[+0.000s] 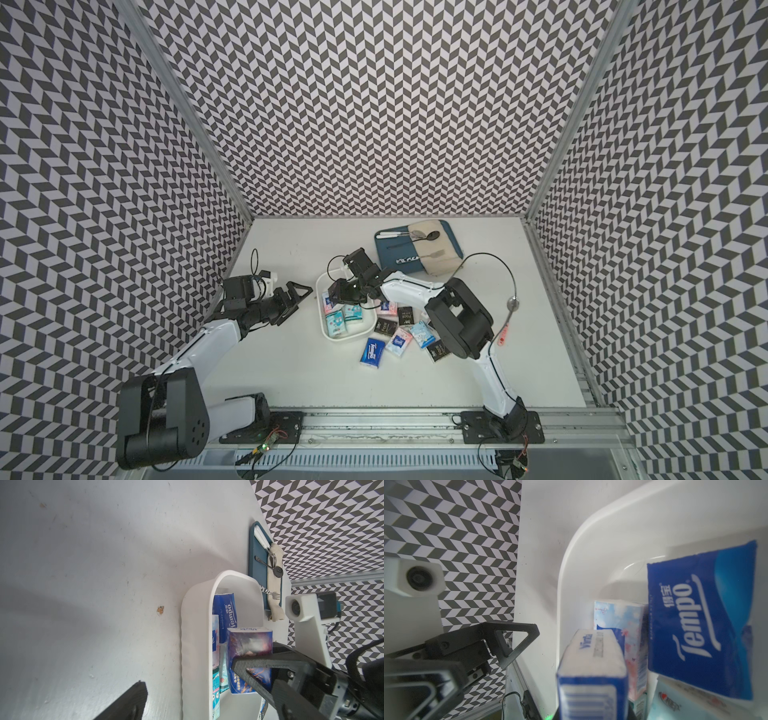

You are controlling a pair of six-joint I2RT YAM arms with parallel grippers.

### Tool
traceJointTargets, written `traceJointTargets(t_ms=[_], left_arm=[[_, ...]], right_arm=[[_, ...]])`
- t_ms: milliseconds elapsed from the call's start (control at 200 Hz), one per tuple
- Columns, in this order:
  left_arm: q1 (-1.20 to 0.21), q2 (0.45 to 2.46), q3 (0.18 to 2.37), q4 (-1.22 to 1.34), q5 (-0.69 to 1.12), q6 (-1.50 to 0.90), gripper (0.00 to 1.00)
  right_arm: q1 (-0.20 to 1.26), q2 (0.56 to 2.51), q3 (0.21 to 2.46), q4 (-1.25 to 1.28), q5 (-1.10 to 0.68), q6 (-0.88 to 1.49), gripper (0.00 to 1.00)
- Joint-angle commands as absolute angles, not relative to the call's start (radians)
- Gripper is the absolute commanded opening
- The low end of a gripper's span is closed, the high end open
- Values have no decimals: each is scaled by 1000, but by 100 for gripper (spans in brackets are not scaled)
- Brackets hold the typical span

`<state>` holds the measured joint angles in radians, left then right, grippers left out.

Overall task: Put the pocket tissues into the storage box
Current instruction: Place the pocket tissues in the storage box.

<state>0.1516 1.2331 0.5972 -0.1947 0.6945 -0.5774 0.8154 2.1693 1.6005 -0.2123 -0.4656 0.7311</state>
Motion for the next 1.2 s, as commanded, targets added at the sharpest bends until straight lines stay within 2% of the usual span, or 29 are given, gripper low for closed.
traceJointTargets(t_ms=[0,110,265,355,691,916,961,1096,1192], left_arm=[[162,1220,588,-175,711,-572,99],[164,1218,586,-177,711,-571,99],[169,1215,585,-185,713,-564,99],[172,1210,584,-187,714,-563,99],[176,1212,585,-186,721,-567,99],[176,1212,586,-184,726,-573,99],[176,1212,587,-184,728,-575,99],[176,1211,592,-184,731,-578,99],[175,1210,593,-188,730,-577,99]], right_arm=[[828,2196,1636,-142,-490,757,17],[834,2216,1645,-136,-494,767,21],[834,2252,1708,-217,-472,739,49],[832,2250,1732,-263,-433,715,54],[829,2184,1736,-348,-312,655,50],[829,2167,1745,-372,-287,634,58],[828,2172,1749,-363,-298,638,54],[831,2192,1754,-327,-334,662,31],[833,2214,1772,-324,-335,667,28]])
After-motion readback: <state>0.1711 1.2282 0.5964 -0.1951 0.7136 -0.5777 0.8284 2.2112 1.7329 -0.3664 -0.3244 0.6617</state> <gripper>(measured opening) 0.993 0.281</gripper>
